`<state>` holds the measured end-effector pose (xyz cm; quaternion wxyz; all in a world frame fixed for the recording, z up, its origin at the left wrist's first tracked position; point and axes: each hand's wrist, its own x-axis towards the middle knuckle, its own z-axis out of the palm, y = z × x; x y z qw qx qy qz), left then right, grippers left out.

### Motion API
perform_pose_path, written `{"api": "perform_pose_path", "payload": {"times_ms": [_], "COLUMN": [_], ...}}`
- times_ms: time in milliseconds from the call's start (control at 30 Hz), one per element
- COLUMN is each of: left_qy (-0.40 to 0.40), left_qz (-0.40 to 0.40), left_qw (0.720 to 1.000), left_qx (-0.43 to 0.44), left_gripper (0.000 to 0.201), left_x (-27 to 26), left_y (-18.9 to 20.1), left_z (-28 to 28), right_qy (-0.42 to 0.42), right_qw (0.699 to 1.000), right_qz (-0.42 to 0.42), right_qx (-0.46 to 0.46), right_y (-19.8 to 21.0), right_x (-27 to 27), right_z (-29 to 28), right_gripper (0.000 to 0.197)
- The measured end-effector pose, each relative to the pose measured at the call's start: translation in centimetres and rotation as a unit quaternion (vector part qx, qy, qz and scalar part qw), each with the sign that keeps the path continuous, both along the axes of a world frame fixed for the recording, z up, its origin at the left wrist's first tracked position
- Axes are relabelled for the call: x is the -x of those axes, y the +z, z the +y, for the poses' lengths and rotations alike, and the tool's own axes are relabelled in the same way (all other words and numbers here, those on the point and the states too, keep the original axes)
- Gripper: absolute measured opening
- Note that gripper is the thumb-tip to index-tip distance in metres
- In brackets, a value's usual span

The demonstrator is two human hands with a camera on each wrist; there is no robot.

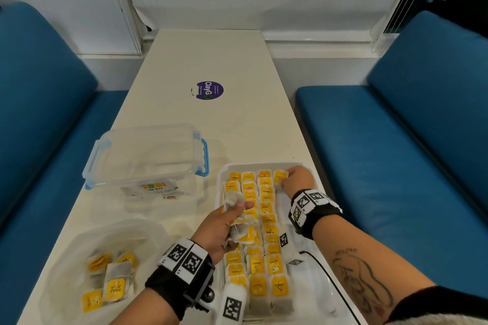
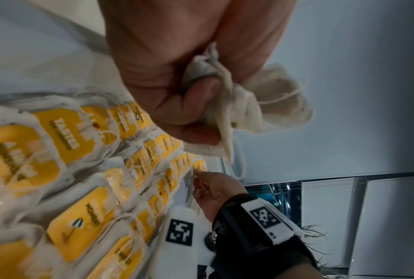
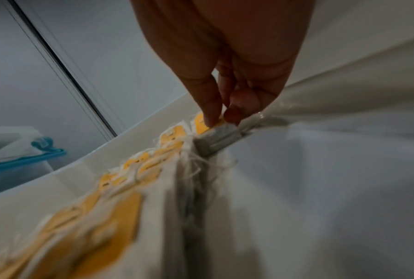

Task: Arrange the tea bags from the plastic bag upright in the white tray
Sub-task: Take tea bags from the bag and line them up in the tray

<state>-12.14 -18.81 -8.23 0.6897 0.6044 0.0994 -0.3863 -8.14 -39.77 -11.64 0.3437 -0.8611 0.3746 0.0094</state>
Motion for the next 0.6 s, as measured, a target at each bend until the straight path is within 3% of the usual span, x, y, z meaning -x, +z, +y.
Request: {"api": "perform_pose_path", "payload": {"times_ms": [200, 467, 600], "left_qy": [-0.001, -0.010, -0.013], "left_qz": [0.010, 0.002, 0.002], "left_qw": [1.000, 1.000, 1.000], "left_qx": [0.007, 0.009, 0.012], "left_gripper": [0.027, 0.028, 0.031], "left_x": [0.0, 0.1, 0.0], "left_y": [-0.4, -0.5, -0.5], "left_z": [0.1, 0.4, 0.4], "right_qy": [-0.067, -0.029, 0.065], "right_qw": [0.996, 0.999, 0.995], "right_qz": [-0.059, -0.040, -0.065], "right_qx": [-0.005, -0.014, -0.039], "right_y": [-0.5, 1.0, 4.4], "right_x": [0.1, 0.4, 1.6], "right_z": [0.1, -0.2, 0.3], "right_gripper": [0.013, 0.016, 0.016]}}
